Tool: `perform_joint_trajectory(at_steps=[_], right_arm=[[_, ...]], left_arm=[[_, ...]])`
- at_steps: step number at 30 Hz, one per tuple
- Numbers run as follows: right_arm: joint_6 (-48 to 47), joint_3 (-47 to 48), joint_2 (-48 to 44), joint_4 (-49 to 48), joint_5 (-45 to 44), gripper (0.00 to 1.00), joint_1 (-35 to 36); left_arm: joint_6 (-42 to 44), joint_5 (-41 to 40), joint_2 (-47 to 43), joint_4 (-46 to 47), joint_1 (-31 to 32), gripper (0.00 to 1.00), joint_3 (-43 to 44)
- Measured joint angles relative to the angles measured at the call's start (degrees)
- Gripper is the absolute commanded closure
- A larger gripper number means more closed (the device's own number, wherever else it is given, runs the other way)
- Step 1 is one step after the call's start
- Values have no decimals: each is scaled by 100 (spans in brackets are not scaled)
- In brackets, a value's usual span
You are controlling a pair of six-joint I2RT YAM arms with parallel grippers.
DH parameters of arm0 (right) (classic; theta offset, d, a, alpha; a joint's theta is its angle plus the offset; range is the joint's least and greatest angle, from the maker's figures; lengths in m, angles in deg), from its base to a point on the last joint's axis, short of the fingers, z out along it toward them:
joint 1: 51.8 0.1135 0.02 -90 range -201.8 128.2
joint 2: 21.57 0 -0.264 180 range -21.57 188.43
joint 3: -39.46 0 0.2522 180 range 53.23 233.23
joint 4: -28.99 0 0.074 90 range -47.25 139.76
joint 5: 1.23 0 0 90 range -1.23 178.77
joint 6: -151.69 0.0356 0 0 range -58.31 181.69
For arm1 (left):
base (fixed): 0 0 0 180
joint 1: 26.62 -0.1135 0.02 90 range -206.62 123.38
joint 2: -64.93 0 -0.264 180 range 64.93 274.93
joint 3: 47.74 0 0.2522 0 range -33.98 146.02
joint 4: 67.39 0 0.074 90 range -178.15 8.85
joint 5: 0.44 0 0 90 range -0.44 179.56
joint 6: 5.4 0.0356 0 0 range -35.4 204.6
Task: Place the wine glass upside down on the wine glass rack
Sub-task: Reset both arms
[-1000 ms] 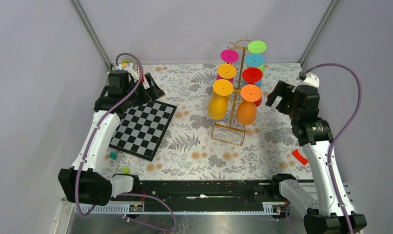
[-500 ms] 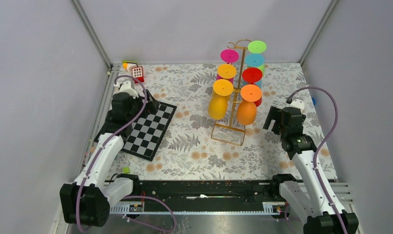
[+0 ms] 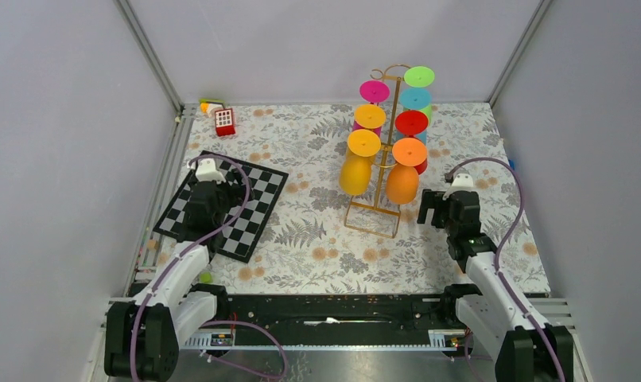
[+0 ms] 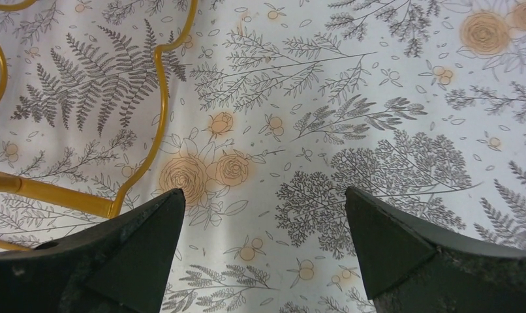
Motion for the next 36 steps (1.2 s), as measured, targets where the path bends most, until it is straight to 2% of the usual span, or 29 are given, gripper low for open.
perform_joint_trajectory(at_steps=[6, 9, 15, 19, 24, 31, 36], right_arm=[[275, -424, 474, -892, -162, 0, 0], [472, -518, 627, -990, -511, 0, 0], [678, -754, 667, -1871, -960, 0, 0], [723, -774, 1049, -2511, -1110, 0, 0], [702, -826, 1622, -3429, -1080, 0, 0], [466, -540, 2004, -3565, -767, 0, 0], [-66, -595, 2188, -4315, -363, 0, -22]], left_arm=[[162, -258, 186, 887, 0, 1, -407], [273, -282, 275, 1292, 0, 1, -452], [671, -264, 337, 1683, 0, 1, -505], [881, -275, 407, 2238, 0, 1, -977], [1143, -315, 822, 2859, 0, 1, -1394], [1403, -317, 1974, 4439, 0, 1, -1414], [1464, -289, 2271, 4485, -48, 1, -1331]])
